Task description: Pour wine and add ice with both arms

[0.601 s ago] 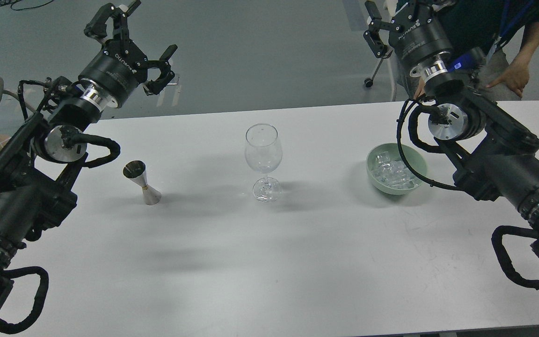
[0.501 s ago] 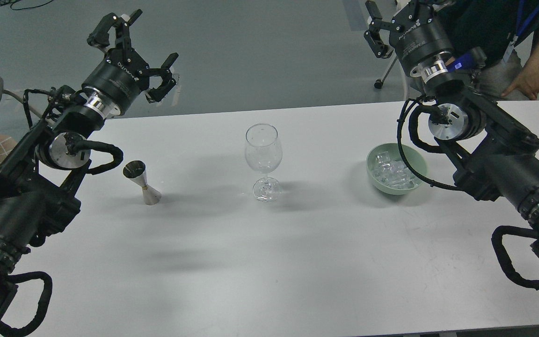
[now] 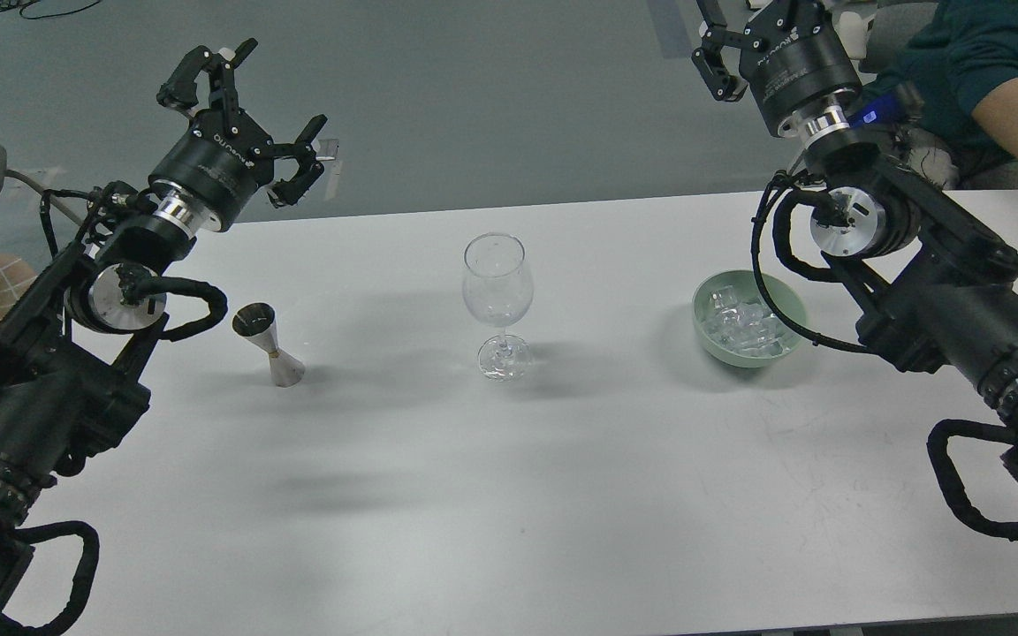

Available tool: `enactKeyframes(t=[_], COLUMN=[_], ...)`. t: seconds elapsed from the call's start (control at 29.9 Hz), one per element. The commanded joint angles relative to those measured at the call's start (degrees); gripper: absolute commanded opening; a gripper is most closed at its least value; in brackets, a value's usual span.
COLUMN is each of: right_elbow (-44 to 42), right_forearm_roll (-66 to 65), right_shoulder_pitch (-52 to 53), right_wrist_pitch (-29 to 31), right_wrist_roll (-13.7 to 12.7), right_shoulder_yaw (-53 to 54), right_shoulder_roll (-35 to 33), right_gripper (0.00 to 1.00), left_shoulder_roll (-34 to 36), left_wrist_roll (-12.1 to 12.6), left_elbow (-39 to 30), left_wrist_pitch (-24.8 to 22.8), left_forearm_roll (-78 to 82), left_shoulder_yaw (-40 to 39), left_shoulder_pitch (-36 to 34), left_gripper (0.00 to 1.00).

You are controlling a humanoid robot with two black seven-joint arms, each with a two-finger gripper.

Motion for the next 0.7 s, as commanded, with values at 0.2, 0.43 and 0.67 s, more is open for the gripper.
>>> enactKeyframes(t=[0.2, 0.43, 0.67], right_elbow=[-1.3, -3.8, -3.8], right_forearm_roll=[0.1, 0.1, 0.0], right_shoulder_pitch=[1.5, 2.3, 2.8], right_wrist_pitch=[-0.2, -0.4, -0.6], right_wrist_roll=[0.0, 0.0, 0.0], right_shoulder_yaw=[-1.9, -1.9, -2.0], right_shoulder_roll=[-0.5, -1.6, -1.5], right_gripper=[1.00, 1.00, 1.00], left_shoulder_roll=[1.8, 1.3, 1.1], left_wrist_roll=[-0.5, -0.9, -0.8], left_elbow=[0.2, 2.2, 3.9], left_wrist_pitch=[-0.4, 0.3, 0.1], left_forearm_roll=[-0.2, -0.2, -0.2], left_shoulder_yaw=[-3.2, -4.9, -4.8], left_shoulder_pitch=[0.3, 0.3, -0.2], left_gripper=[0.98, 0.98, 0.98])
